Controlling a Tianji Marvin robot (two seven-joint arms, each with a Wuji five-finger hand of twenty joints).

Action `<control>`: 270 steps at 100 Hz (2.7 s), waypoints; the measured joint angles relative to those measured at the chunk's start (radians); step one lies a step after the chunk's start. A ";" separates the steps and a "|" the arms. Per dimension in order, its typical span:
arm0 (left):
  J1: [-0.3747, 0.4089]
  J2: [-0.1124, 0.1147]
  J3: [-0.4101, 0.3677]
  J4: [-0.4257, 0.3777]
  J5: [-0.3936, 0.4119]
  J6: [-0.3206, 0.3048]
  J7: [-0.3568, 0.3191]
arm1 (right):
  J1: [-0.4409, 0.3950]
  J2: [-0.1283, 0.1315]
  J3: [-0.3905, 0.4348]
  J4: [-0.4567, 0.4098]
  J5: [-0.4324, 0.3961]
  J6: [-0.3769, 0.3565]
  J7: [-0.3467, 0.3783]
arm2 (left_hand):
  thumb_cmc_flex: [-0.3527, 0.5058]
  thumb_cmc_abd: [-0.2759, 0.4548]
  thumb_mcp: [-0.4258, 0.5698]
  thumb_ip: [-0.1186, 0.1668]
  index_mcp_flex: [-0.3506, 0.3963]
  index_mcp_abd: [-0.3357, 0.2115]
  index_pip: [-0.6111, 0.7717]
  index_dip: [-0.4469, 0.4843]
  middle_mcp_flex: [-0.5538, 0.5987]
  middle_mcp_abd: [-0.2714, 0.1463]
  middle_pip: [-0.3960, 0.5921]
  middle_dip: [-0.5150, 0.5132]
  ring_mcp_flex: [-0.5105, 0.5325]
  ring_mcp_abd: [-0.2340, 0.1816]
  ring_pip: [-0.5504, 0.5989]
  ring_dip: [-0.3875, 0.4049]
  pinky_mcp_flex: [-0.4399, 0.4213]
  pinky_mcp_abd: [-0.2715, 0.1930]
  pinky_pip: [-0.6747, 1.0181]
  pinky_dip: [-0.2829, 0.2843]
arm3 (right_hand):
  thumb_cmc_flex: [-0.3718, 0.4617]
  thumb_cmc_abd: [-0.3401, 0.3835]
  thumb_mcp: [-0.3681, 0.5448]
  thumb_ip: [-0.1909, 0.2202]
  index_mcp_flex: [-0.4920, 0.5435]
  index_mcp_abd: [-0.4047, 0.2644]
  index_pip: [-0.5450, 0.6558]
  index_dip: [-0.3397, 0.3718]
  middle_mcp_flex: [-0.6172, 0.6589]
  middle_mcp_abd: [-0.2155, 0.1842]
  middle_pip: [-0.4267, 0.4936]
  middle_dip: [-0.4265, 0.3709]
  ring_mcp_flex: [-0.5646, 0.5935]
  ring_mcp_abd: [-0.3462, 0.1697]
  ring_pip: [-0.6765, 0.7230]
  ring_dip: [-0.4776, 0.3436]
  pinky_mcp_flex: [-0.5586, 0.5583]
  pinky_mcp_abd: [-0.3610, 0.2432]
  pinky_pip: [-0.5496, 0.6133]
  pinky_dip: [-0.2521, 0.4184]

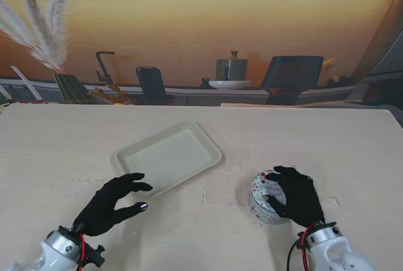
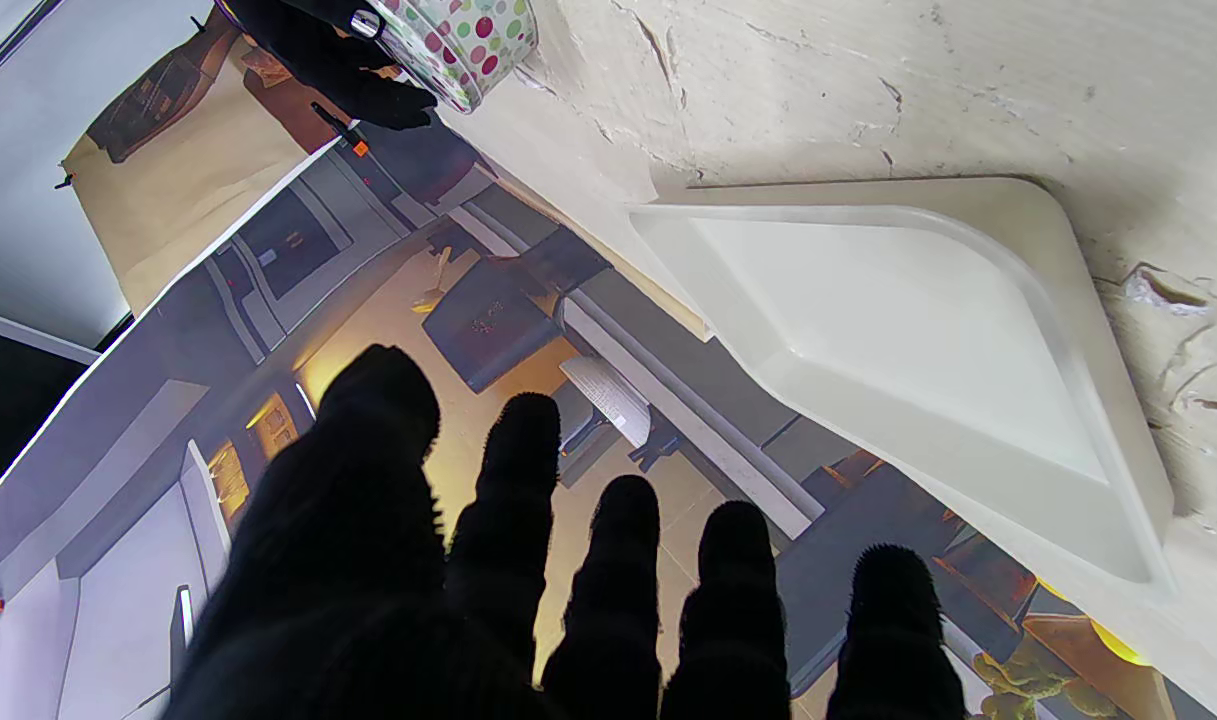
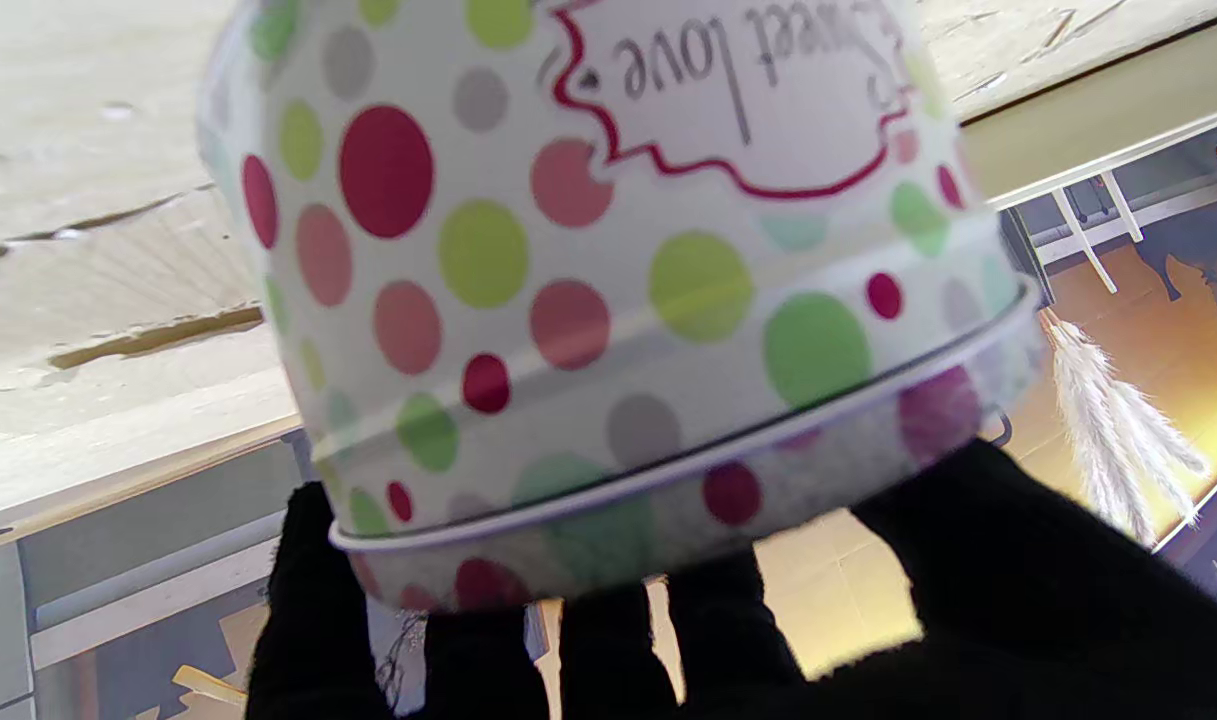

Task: Pour cookies into a cookie box

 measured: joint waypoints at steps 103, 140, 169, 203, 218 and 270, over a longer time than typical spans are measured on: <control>-0.005 -0.008 0.011 0.022 0.063 -0.044 0.075 | -0.102 -0.011 0.012 -0.193 -0.052 -0.112 -0.122 | -0.010 0.011 -0.024 0.000 -0.045 0.023 -0.061 -0.039 0.000 0.000 0.000 0.000 -0.002 0.000 -0.001 0.000 -0.020 0.000 0.000 0.000 | -0.015 -0.056 -0.014 0.000 0.041 0.035 0.040 0.013 0.027 0.068 0.138 0.059 0.216 0.053 0.122 0.045 0.167 0.099 0.194 0.052; -0.008 -0.010 0.012 0.031 0.074 -0.074 0.087 | -0.043 -0.003 -0.138 -0.223 -0.051 -0.159 -0.124 | -0.020 -0.015 -0.026 0.000 -0.119 0.024 -0.096 -0.072 -0.005 0.000 0.000 0.000 -0.002 -0.003 -0.003 0.000 -0.020 0.000 0.000 0.000 | -0.027 -0.106 -0.063 -0.001 0.052 0.073 0.033 0.017 0.082 0.082 0.130 0.055 0.309 0.054 0.140 0.061 0.227 0.123 0.246 0.076; -0.004 -0.010 0.016 0.031 0.070 -0.076 0.081 | 0.056 -0.008 -0.233 -0.173 0.026 -0.160 -0.091 | -0.029 -0.015 -0.026 0.000 -0.134 0.024 -0.099 -0.086 -0.009 -0.001 0.000 0.000 -0.002 -0.007 -0.005 0.000 -0.020 0.000 0.000 0.000 | -0.027 -0.115 -0.092 -0.001 0.050 0.074 0.000 0.004 0.082 0.082 0.110 0.047 0.309 0.054 0.131 0.061 0.227 0.123 0.246 0.076; 0.004 -0.015 0.025 0.029 0.071 -0.092 0.118 | 0.074 -0.022 -0.251 -0.153 0.046 -0.149 -0.100 | -0.029 -0.016 -0.026 0.000 -0.134 0.024 -0.099 -0.087 -0.009 -0.002 0.000 -0.001 0.002 -0.009 -0.005 0.000 -0.003 0.000 0.001 0.000 | -0.027 -0.115 -0.097 -0.001 0.051 0.074 -0.001 0.003 0.144 0.159 0.098 0.045 0.362 0.090 0.145 0.061 0.253 0.124 0.249 0.087; 0.003 -0.018 0.030 0.031 0.079 -0.101 0.134 | 0.079 -0.025 -0.251 -0.146 0.091 -0.146 -0.078 | -0.029 -0.016 -0.025 0.000 -0.134 0.024 -0.098 -0.087 -0.009 -0.002 0.000 -0.001 0.013 -0.010 -0.002 0.000 0.000 0.000 0.012 0.000 | -0.051 -0.114 -0.109 -0.001 0.051 0.116 -0.001 0.003 0.267 0.161 0.111 0.047 0.411 0.090 0.169 0.068 0.276 0.136 0.269 0.098; -0.002 -0.020 0.039 0.034 0.082 -0.106 0.139 | 0.094 -0.035 -0.255 -0.122 0.165 -0.144 -0.054 | -0.039 -0.055 0.004 0.000 -0.134 0.024 -0.097 -0.087 -0.009 -0.002 0.011 -0.001 0.037 -0.010 0.024 0.001 0.007 0.002 0.091 0.013 | -0.051 -0.114 -0.109 -0.001 0.104 0.151 0.000 0.003 0.328 0.162 0.123 0.069 0.446 0.090 0.185 0.069 0.290 0.137 0.271 0.099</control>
